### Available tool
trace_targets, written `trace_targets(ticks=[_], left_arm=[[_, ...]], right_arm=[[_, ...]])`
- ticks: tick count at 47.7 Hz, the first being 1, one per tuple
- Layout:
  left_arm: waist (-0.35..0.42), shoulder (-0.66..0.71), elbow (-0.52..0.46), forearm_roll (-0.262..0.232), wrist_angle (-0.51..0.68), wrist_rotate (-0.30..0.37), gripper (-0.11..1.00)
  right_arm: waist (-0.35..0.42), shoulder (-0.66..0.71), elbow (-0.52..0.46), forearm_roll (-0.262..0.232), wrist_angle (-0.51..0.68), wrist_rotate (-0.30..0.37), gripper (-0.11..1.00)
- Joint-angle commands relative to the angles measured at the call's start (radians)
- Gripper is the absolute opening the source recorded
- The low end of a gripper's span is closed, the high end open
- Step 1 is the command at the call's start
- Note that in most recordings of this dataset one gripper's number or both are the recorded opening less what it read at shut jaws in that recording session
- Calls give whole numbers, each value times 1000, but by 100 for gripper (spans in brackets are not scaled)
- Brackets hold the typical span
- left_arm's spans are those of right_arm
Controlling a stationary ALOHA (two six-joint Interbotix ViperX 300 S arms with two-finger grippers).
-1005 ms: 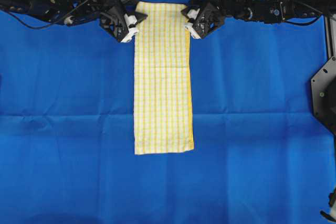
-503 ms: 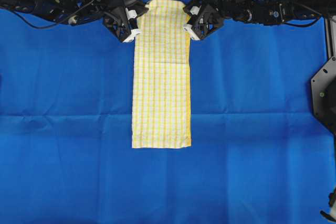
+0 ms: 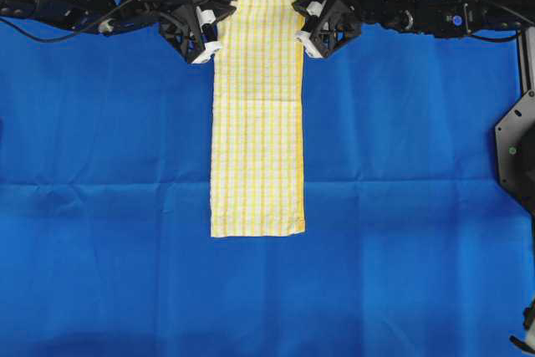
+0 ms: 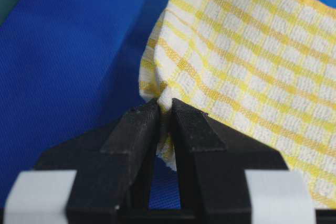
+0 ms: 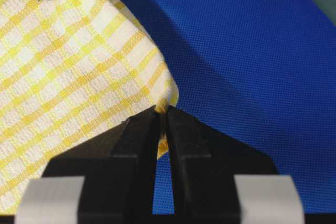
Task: Fold the yellow towel.
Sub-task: 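Grasp the strip's top corners with both grippers, then fold the top end down toward the bottom end with both grippers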
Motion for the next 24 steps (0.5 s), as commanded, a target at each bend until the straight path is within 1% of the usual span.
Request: trace_targets(ticks=[1,7,12,18,24], left_arm=[[-8,-35,-6,0,-5,2,6],[-31,-46,0,0,3,2,6],[-58,-72,15,0,11,-9,6],[-114,-130,60,-3,15,-11,6],[-190,-193,115,-5,15,-12,6]], right_arm=[[2,-40,-5,-2,-2,0,5],[12,-57,8,-2,5,5,5],[43,-84,26,2,5,8,5],[104,-123,60,14,3,18,5],[190,-166,107,29,-3,37,5]])
